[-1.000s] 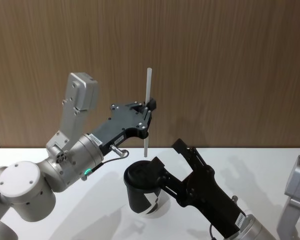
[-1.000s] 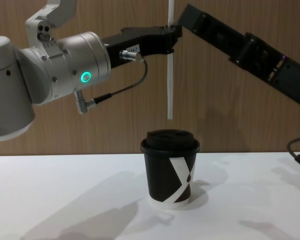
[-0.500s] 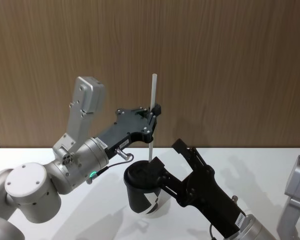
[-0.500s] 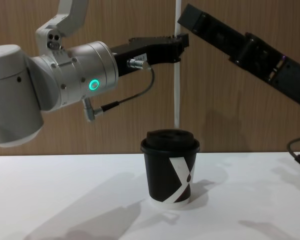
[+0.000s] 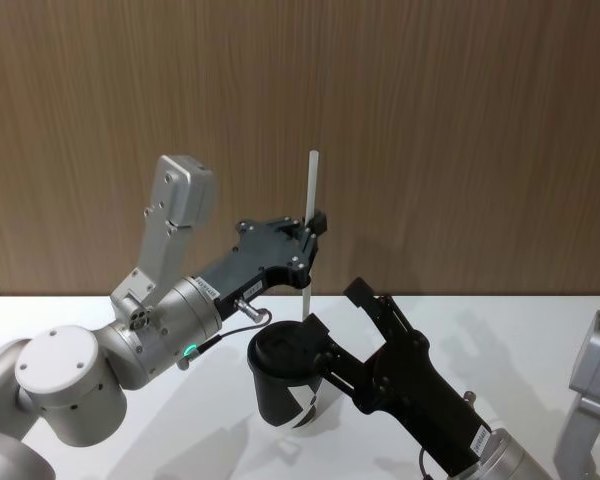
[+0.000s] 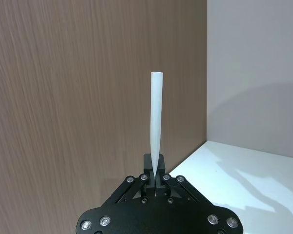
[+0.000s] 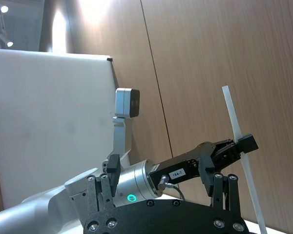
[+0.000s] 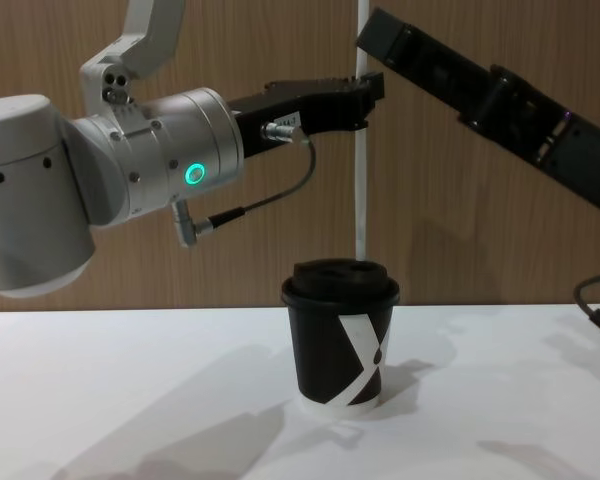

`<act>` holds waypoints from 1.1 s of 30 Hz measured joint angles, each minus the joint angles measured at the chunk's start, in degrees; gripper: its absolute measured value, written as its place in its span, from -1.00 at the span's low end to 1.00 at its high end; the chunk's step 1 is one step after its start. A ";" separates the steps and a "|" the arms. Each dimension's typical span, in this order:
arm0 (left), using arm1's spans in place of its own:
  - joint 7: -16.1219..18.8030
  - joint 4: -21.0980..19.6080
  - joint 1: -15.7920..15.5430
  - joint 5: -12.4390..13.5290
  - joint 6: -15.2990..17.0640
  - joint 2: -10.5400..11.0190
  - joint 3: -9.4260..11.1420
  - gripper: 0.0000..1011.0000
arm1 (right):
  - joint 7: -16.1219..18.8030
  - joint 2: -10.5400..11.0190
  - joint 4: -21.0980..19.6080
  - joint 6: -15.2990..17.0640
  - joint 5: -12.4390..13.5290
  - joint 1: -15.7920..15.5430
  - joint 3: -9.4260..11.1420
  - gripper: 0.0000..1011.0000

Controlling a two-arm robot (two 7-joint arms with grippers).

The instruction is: Pick up the straw with one hand, pass it to the other hand, and insert it into the cup.

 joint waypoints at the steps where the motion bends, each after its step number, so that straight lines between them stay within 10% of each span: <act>1: -0.09 0.00 0.00 0.02 0.05 -0.06 -0.06 -0.99 | 0.00 0.00 0.00 0.00 0.00 -0.01 0.00 0.98; 33: -0.68 -3.20 1.50 0.73 1.70 0.12 -1.85 -0.99 | 0.00 0.00 0.00 0.00 0.00 0.00 0.00 0.98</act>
